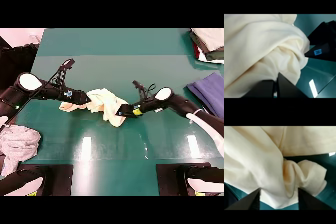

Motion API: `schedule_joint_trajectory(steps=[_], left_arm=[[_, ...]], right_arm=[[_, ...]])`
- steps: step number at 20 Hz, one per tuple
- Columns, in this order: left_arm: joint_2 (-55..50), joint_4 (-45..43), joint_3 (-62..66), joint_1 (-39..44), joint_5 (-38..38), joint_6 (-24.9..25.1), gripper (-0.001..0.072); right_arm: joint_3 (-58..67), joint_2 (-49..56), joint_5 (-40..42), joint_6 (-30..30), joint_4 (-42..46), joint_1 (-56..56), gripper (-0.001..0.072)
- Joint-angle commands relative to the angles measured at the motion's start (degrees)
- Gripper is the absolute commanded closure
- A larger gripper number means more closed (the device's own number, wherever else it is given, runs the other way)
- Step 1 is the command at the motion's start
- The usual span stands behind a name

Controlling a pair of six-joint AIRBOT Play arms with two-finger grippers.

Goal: Fold the shirts.

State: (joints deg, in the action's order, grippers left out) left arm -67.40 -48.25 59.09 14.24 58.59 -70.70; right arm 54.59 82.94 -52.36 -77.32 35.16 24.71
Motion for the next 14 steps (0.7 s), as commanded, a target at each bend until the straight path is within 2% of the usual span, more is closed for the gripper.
schedule_joint_trajectory(steps=[1, 2, 4, 8, 11, 14], left_arm=[[0.15, -0.92, 0.13, -0.17, 1.14, -0.04, 0.0680], [0.15, -0.90, 0.15, -0.17, 1.51, -0.04, 0.0680], [0.57, -2.03, 0.85, -0.72, 4.00, -0.04, 0.0680], [0.61, -8.24, 12.22, -5.81, 19.04, 0.02, 0.0680], [0.61, -12.07, 23.93, -7.69, 26.56, 0.26, 0.0681], [0.61, -13.44, 34.45, -7.67, 29.59, 0.20, 0.0680]], right_arm=[[-0.59, 2.14, 2.80, 2.08, -3.67, 3.17, 0.0592], [-0.59, 1.38, 3.17, 3.50, -3.48, 2.84, 0.0697], [-0.59, -2.34, 4.31, 4.50, -3.48, 0.31, 0.0699], [0.17, -15.93, 5.33, 4.35, -3.34, -14.03, 0.0700], [6.78, -23.78, -0.24, 4.09, -1.01, -27.30, 0.0700], [14.80, -29.07, -4.96, 2.40, 3.69, -37.29, 0.0700]])
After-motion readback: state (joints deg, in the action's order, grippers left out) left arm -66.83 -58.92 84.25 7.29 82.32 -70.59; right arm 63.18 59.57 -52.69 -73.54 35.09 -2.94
